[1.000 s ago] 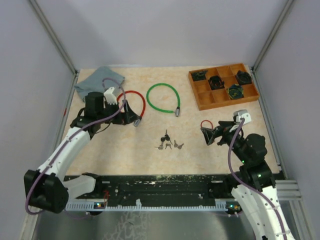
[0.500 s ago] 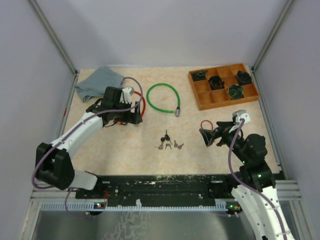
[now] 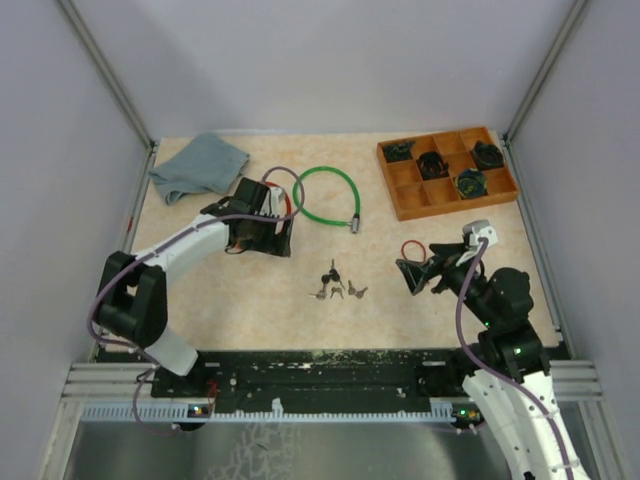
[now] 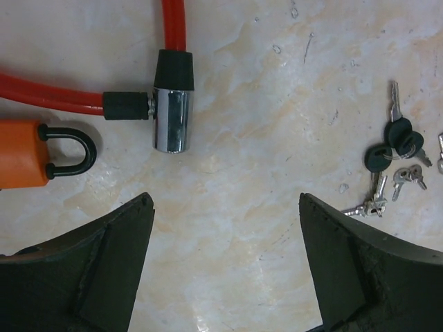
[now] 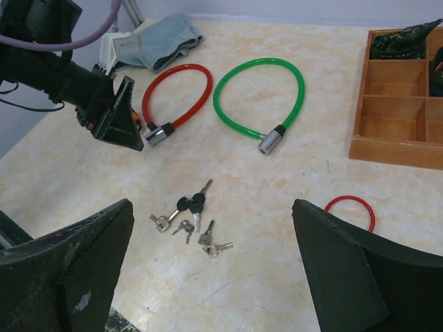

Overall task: Unlock with the key
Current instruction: Move the lock to the center of the board.

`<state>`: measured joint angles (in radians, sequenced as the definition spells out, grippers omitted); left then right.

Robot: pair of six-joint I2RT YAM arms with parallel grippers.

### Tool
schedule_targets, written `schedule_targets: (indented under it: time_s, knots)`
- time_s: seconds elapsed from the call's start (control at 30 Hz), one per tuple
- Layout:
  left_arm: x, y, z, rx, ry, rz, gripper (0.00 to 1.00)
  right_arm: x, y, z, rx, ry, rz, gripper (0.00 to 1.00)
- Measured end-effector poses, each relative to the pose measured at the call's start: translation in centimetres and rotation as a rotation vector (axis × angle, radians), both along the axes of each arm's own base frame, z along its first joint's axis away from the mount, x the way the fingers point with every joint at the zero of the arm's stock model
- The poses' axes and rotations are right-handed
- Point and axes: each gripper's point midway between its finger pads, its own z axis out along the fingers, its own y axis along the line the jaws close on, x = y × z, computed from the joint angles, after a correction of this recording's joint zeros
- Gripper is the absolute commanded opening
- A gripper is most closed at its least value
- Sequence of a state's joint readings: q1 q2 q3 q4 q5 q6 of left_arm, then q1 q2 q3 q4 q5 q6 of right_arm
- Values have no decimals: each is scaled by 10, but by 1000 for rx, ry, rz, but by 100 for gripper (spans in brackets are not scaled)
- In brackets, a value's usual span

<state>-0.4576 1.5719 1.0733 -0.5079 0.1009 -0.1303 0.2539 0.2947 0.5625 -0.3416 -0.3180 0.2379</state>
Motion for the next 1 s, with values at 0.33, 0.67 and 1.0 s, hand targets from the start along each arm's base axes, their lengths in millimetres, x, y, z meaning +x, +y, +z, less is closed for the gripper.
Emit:
schedule_targets:
  time_s: [0.33,0.67,1.0]
  knots:
    - [-1,-16,-11,-49,43,12,90,9,0,-14,-4,76,-19,98]
    - [-23,-23,-6,-221,-36,85,90,34,-8,-107,-96,520,-134,98]
    - [-38,-29,7,-397,-129,104,93,54,-23,-155,-159,690,-273,98]
